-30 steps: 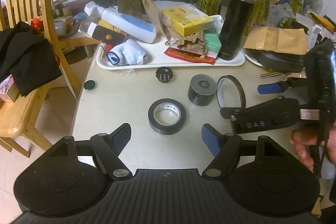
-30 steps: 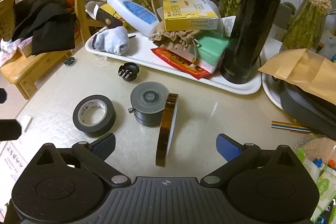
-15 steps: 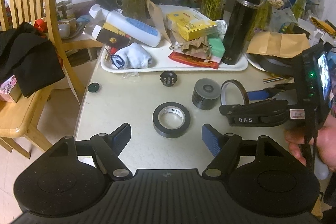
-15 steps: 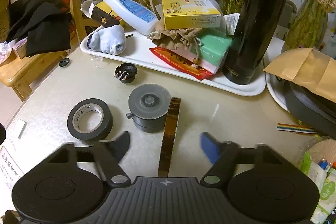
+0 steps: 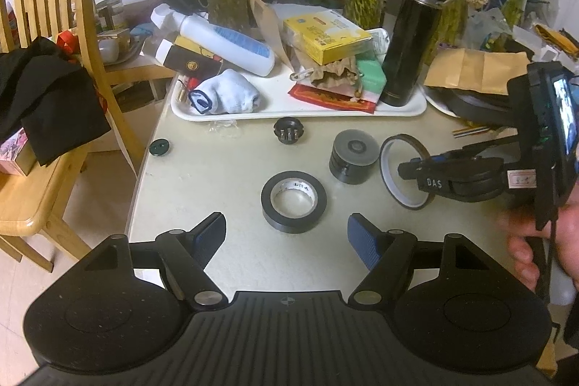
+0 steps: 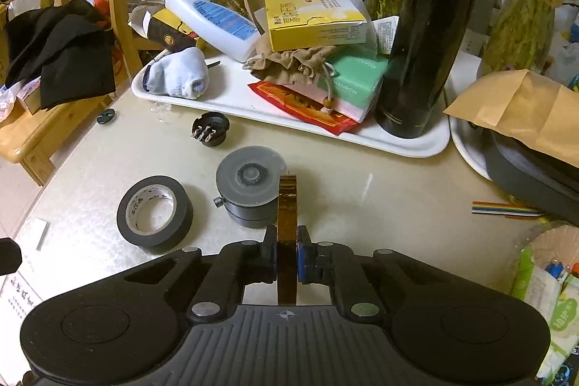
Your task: Organize rigid objects
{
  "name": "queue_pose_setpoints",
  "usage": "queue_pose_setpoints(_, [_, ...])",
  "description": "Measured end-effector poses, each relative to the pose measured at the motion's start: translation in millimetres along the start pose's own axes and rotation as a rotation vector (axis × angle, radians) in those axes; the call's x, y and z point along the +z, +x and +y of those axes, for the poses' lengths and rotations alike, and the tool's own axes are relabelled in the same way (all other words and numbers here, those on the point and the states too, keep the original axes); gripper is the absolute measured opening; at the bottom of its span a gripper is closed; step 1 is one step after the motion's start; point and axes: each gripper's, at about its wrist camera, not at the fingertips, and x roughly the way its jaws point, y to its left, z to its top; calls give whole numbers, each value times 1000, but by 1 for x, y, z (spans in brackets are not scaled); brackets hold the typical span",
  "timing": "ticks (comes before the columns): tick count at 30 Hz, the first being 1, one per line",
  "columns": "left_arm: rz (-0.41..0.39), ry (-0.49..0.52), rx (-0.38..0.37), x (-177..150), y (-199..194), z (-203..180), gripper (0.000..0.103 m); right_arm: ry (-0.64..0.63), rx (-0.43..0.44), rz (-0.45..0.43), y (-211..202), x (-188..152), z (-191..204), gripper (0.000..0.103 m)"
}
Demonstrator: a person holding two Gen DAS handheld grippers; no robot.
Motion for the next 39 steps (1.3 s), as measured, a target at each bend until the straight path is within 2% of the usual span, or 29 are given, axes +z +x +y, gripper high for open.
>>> queue_pose_setpoints(19, [-22,30,12,0,10,-6,74,-2,53,-78,-44,6,-15,12])
queue_pose_setpoints(24, [-34,69,33,-2,27,-3,74,-14,71,-97,-56,5,-17,12])
queue_pose_setpoints(32, [-38,84,2,-2,53,2,74,-22,90,-106,-66,6,-21,12])
queue_pose_setpoints(35, [1,69,-9,-1,69,3,76,-14,98,-106,-70,5,-26,12])
queue_pose_setpoints(39, [38,62,-33,-3,87,1,88,-2,103,-113,-75,5,-32,12])
